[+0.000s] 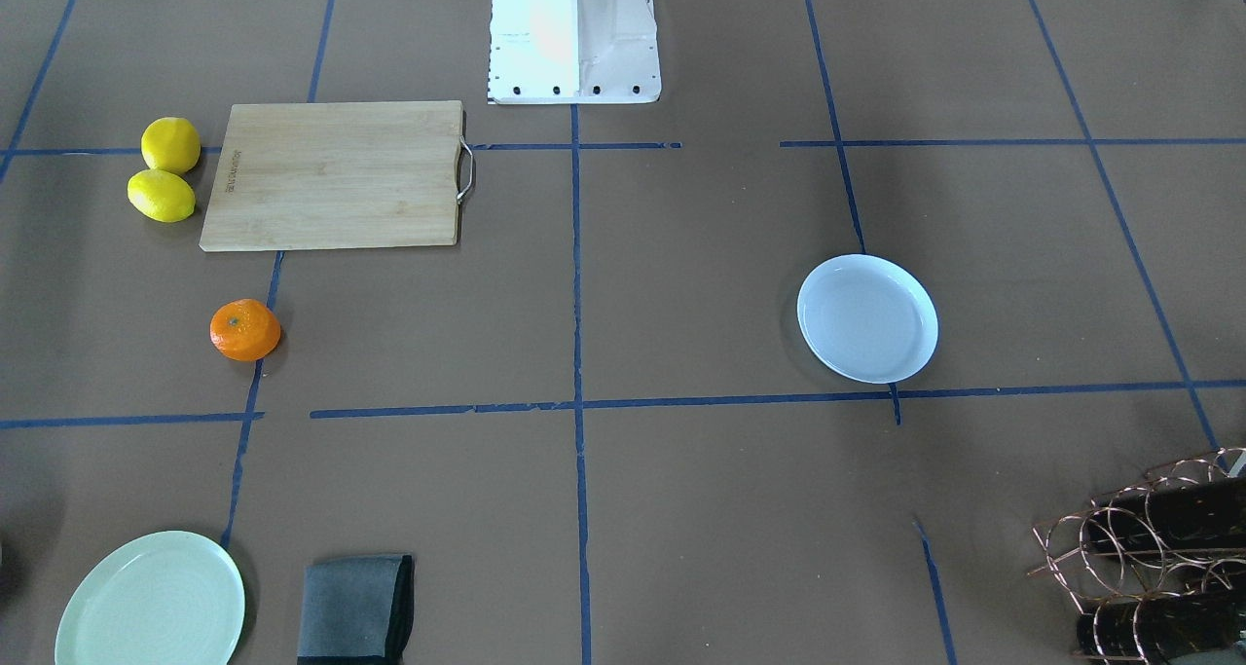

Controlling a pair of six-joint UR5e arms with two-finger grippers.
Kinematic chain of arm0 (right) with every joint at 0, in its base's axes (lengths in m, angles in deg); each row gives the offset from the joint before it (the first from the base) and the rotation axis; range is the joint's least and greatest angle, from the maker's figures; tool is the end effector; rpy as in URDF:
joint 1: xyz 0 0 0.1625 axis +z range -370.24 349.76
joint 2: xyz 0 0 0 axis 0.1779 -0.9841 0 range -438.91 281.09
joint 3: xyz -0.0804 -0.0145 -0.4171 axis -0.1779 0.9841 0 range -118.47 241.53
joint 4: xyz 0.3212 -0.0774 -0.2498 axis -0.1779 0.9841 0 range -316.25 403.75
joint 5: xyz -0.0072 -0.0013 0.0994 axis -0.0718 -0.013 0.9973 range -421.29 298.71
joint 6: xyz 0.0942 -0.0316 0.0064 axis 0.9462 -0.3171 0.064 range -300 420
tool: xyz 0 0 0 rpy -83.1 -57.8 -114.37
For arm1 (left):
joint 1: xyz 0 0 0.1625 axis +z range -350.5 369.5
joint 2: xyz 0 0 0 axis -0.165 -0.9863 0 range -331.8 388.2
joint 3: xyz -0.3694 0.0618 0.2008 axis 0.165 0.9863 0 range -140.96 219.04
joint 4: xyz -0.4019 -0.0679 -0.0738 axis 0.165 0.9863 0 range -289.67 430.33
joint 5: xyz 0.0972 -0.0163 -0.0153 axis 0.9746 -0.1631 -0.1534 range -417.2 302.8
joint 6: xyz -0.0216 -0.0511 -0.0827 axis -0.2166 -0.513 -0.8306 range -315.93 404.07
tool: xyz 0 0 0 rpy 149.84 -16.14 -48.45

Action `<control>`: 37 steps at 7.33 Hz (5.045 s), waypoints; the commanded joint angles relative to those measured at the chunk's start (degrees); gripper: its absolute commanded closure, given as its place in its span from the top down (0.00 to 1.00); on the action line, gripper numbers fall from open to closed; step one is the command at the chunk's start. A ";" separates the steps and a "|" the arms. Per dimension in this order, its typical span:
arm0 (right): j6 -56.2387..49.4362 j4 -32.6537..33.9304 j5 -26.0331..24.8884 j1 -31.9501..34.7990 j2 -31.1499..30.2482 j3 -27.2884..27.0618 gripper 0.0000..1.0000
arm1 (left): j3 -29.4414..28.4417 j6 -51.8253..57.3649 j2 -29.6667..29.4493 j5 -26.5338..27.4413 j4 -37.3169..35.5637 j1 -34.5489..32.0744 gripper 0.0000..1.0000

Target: Pick orange to plate

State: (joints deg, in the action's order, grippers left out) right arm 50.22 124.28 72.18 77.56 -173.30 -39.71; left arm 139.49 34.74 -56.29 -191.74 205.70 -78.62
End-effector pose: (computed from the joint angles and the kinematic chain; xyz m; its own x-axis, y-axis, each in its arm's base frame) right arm 0.0466 -0.4750 0.5809 0.7011 -0.3806 0.6030 0.1581 0.9076 0.3891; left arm -0.0480 -0.4700 0.5204 0.6888 0.4519 -0.5669 0.0919 0.7212 0.6866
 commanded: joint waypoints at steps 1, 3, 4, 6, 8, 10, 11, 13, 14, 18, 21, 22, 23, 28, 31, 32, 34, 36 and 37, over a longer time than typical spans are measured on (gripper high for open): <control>-0.23 -0.47 1.60 0.00 -0.18 -0.28 1.00 | 0.19 -15.70 1.07 -1.08 3.84 7.93 1.00; 0.03 -0.47 1.70 0.09 -0.27 -0.02 1.00 | 0.46 -29.52 1.60 8.46 4.20 18.19 1.00; 0.03 -0.47 1.70 0.09 -0.62 -0.10 1.00 | 0.37 -35.09 1.60 14.33 5.94 23.30 1.00; 0.03 -0.47 1.70 0.00 -0.63 0.07 1.00 | -0.77 -42.23 1.08 24.97 8.68 34.11 1.00; 0.03 -0.47 1.70 0.00 -0.80 0.07 1.00 | -3.30 -53.73 -2.60 31.94 8.59 42.83 1.00; 0.03 -0.47 1.70 0.09 -0.89 0.07 1.00 | -7.61 -60.17 -6.55 35.65 8.42 46.81 0.86; 0.03 -0.47 1.62 0.09 -0.89 0.07 1.00 | -8.68 -62.02 -7.62 35.75 8.33 47.25 0.78; 0.03 -0.47 1.70 0.09 -1.06 0.07 1.00 | -9.12 -62.13 -7.89 35.75 8.33 47.86 0.55; 0.03 -0.47 1.62 0.09 -1.06 0.07 1.00 | -9.21 -62.13 -7.89 35.66 8.33 47.96 0.41; 0.03 -0.47 1.62 0.09 -1.06 -0.01 1.00 | -7.30 -61.43 -7.63 34.96 8.24 47.70 0.00; 0.03 -0.47 1.70 0.09 -1.06 -0.02 1.00 | -4.64 -62.39 -16.01 35.13 3.09 47.69 0.00; 0.03 -0.47 1.70 0.09 -1.06 0.07 1.00 | -5.34 -63.17 -22.50 35.31 -1.73 47.78 0.00; 0.11 -0.47 1.70 0.09 -1.24 0.07 1.00 | -8.30 -69.10 -30.05 35.48 -7.87 49.44 0.00; 0.11 -0.38 1.70 0.09 -1.59 0.07 1.00 | -17.38 -74.43 -41.82 42.76 -11.45 59.37 0.00; 0.11 -0.38 1.62 0.09 -1.50 0.07 1.00 | -17.48 -73.99 -41.20 42.87 -11.45 59.38 0.80; 0.20 -0.47 1.70 0.09 -1.59 -0.45 1.00 | -17.04 -73.73 -41.12 42.69 -11.62 59.21 1.00; 0.20 -0.47 1.79 0.09 -1.50 -0.98 1.00 | -5.25 -59.31 -35.96 36.51 -22.18 54.59 1.00; 0.29 -0.55 3.71 0.00 -1.16 -1.51 1.00 | 7.17 -42.72 -29.71 29.09 -35.38 45.81 1.00; 0.29 -0.64 3.73 -0.35 -0.28 -1.68 1.00 | 9.92 -32.87 -26.21 26.11 -38.22 39.93 1.00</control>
State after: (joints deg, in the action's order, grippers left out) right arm 50.48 123.73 75.38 77.49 -174.35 -41.17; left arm 144.41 -9.88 -86.43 -161.86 172.74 -32.14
